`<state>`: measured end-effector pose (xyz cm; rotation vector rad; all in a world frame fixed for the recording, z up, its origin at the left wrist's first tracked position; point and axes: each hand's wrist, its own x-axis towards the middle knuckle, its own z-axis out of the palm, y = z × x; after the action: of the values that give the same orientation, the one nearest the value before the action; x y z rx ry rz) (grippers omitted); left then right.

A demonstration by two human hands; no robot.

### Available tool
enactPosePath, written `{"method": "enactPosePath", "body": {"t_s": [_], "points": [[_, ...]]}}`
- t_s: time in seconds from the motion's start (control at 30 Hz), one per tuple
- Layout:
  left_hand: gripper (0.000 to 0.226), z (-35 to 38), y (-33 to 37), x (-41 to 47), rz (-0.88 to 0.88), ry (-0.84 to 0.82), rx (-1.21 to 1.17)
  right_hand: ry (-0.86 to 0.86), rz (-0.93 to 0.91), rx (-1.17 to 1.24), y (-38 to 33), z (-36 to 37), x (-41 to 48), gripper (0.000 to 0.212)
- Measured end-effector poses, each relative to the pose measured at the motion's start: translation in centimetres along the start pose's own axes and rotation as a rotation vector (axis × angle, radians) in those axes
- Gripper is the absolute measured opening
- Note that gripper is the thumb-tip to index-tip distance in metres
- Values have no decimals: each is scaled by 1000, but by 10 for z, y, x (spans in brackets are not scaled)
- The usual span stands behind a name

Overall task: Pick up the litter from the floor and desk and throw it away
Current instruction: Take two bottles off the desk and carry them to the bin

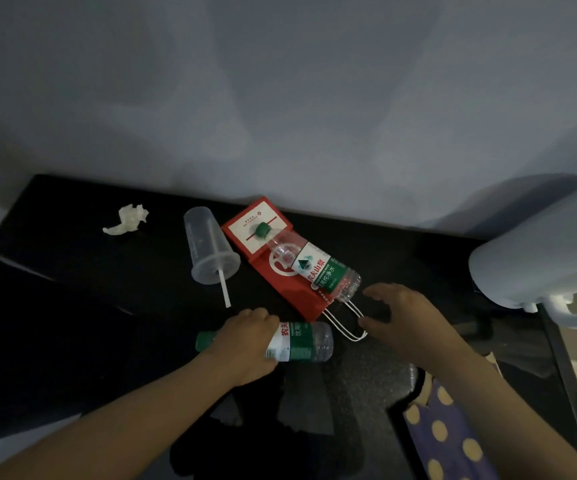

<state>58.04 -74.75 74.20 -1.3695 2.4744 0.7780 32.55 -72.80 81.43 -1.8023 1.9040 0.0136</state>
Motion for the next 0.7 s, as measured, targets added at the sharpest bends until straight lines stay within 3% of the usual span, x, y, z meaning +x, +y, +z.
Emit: {"method": "enactPosePath", "body": {"t_s": [0.27, 0.47, 0.7], "points": [[60, 20, -18, -3, -12, -89, -31, 70, -48, 46, -19, 24, 52, 52], [67, 25, -31, -5, -33, -92, -76, 33, 11, -7, -34, 40, 101, 69], [63, 22, -46, -9, -92, -53, -85, -79, 97, 53, -34, 66, 112, 67]]}}
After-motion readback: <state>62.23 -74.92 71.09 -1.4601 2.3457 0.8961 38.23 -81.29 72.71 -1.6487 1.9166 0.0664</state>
